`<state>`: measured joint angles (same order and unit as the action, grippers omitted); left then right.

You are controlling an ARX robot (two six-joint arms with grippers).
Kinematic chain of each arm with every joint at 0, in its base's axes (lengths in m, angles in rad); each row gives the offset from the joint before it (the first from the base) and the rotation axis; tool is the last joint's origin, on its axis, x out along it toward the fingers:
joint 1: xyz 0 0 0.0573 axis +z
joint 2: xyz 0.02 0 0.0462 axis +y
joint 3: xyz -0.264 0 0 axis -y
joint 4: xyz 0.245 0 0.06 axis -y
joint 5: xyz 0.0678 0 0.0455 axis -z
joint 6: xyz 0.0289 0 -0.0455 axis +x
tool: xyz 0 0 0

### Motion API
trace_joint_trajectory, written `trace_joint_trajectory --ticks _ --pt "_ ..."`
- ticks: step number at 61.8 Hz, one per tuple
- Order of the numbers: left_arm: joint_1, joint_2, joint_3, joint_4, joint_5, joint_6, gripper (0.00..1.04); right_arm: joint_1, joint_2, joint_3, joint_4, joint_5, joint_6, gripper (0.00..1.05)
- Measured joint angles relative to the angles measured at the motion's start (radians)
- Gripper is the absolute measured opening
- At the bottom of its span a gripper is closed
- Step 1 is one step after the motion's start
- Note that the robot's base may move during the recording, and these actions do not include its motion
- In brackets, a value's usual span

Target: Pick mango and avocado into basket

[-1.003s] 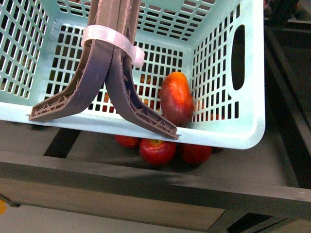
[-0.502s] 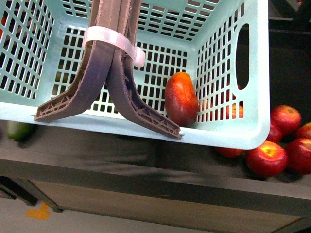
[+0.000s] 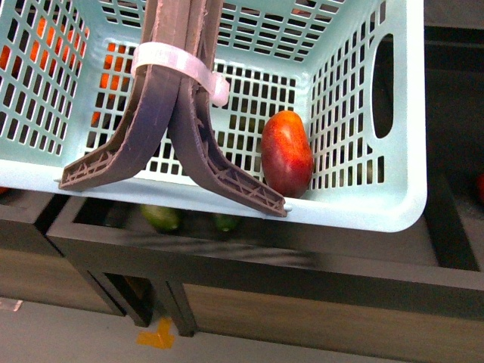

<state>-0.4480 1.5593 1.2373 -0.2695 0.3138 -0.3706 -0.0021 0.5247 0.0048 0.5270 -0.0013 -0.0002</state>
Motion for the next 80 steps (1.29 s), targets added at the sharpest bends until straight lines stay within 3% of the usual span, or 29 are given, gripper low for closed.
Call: trace_joint_trajectory --ticks 68,74,80 --pt "-0.005 -0.001 0.001 0.001 0.006 -0.003 0.05 0.001 0.002 0.000 0.001 -0.003 -0.001 0.97" --pt "-0.002 -0.001 0.001 0.001 -0.004 -0.002 0.05 0.006 0.019 0.005 -0.044 0.075 0.073 0.97" --pt "0.001 -0.001 0.001 0.001 -0.008 -0.003 0.05 -0.060 0.146 0.050 0.000 0.041 0.145 0.97"
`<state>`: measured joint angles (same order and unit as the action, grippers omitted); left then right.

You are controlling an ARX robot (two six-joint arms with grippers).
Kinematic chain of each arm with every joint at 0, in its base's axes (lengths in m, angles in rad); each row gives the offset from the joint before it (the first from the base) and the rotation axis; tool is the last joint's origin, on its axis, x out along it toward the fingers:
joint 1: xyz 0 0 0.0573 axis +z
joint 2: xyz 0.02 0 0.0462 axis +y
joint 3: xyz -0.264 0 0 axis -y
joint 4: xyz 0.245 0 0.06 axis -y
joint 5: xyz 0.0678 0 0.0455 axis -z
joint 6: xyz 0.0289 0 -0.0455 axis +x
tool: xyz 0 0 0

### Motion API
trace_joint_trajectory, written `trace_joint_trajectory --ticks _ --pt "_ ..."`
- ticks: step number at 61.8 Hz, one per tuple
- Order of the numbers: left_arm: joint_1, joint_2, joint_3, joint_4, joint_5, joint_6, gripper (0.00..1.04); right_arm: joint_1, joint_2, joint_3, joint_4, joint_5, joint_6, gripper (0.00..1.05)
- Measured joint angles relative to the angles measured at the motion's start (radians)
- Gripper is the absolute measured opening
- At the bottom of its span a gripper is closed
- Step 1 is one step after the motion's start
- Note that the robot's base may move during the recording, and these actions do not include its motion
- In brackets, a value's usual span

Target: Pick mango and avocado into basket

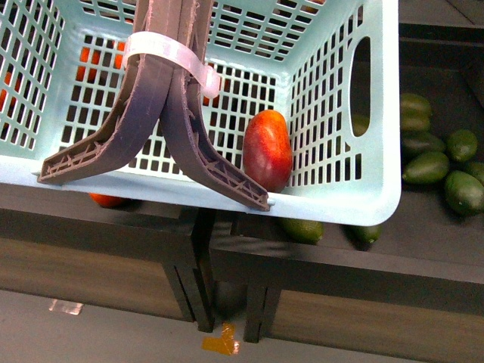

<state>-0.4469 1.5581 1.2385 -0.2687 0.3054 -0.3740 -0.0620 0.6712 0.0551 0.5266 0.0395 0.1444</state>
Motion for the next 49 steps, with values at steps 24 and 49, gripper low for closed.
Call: trace_joint_trajectory --ticks 24,49 --pt "-0.003 0.000 0.000 0.000 0.011 0.003 0.05 -0.143 0.768 0.432 -0.068 -0.064 -0.065 0.97" --pt "-0.001 0.000 0.000 0.000 0.005 0.003 0.05 -0.136 1.467 0.811 0.012 -0.093 -0.220 0.97"
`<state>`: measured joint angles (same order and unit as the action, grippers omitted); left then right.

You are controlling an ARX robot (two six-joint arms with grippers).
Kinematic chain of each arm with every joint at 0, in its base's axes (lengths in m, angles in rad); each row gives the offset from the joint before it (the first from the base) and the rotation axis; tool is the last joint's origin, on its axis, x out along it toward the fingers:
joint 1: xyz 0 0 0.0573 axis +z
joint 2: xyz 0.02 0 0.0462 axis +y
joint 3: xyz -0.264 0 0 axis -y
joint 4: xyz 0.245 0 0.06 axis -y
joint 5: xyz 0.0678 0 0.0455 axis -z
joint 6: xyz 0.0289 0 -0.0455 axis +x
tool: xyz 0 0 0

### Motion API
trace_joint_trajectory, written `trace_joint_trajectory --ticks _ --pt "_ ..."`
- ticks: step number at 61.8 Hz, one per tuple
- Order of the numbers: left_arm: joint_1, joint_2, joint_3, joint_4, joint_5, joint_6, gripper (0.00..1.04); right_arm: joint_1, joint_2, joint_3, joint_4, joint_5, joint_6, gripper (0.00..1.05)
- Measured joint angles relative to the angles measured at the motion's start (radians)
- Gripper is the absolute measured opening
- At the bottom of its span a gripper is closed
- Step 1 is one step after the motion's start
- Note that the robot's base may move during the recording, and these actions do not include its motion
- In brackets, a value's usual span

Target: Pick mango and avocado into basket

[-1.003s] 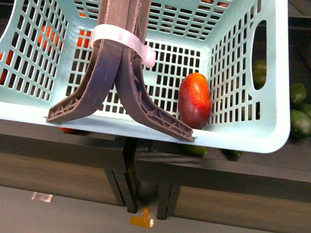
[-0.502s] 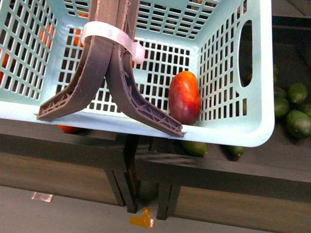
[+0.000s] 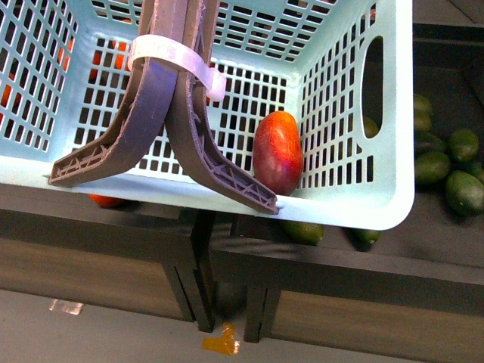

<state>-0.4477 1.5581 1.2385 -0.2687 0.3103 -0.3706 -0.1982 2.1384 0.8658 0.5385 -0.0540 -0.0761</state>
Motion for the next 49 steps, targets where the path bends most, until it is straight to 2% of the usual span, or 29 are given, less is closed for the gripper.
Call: trace_joint_trajectory --ticks 20,49 --pt "0.000 0.000 0.000 0.000 0.004 0.000 0.05 0.050 0.303 0.240 0.034 0.013 0.006 0.97" --pt "0.000 0.000 0.000 0.000 0.001 0.000 0.05 0.098 0.501 0.538 -0.024 0.062 0.034 0.97"
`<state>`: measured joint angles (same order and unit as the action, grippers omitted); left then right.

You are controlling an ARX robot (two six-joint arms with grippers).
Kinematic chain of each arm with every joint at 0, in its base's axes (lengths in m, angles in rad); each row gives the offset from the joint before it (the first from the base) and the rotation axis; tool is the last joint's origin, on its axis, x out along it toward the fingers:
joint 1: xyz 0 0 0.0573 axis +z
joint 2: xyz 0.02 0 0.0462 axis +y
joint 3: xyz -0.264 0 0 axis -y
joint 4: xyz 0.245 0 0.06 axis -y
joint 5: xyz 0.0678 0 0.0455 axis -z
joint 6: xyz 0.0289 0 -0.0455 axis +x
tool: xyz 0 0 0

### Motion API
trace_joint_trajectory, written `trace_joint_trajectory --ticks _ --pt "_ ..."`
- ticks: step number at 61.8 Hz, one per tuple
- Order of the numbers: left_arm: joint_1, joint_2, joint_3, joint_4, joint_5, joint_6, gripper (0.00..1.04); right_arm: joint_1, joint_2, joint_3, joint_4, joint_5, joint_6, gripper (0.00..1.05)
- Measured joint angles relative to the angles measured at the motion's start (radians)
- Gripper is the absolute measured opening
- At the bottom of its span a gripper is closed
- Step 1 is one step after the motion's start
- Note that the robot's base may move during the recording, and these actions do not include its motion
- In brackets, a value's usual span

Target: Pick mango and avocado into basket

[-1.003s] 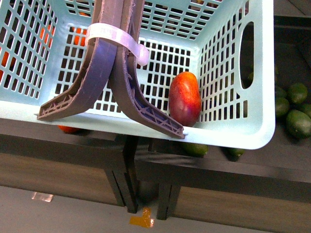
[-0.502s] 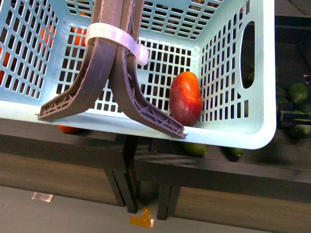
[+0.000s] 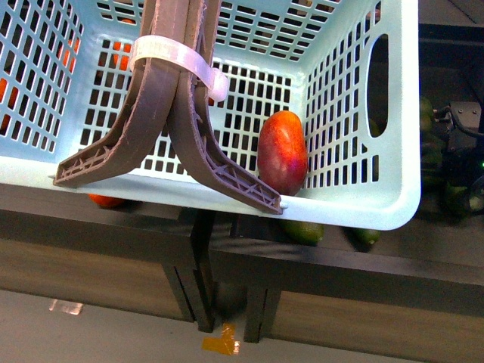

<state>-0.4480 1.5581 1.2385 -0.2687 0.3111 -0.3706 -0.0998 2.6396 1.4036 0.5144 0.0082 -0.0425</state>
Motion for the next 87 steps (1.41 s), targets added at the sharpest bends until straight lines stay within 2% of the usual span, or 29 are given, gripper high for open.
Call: trace_joint_trajectory --ticks 22,55,58,65,70,78,87 --pt "0.000 0.000 0.000 0.000 0.003 0.000 0.05 0.003 0.068 0.137 -0.105 0.051 0.005 0.97" --pt "0.000 0.000 0.000 0.000 0.002 0.000 0.05 -0.016 0.072 0.163 -0.140 0.064 0.052 0.97" --pt "0.000 0.000 0.000 0.000 0.002 0.000 0.05 -0.017 0.072 0.161 -0.138 0.067 0.053 0.93" --pt "0.000 0.000 0.000 0.000 0.002 0.000 0.05 -0.019 0.072 0.158 -0.134 0.070 0.055 0.73" --pt "0.000 0.000 0.000 0.000 0.002 0.000 0.05 -0.020 0.072 0.158 -0.132 0.070 0.055 0.63" --pt "0.000 0.000 0.000 0.000 0.002 0.000 0.05 -0.020 0.072 0.158 -0.130 0.070 0.059 0.58" --pt "0.000 0.000 0.000 0.000 0.002 0.000 0.05 -0.021 0.072 0.156 -0.126 0.070 0.062 0.57"
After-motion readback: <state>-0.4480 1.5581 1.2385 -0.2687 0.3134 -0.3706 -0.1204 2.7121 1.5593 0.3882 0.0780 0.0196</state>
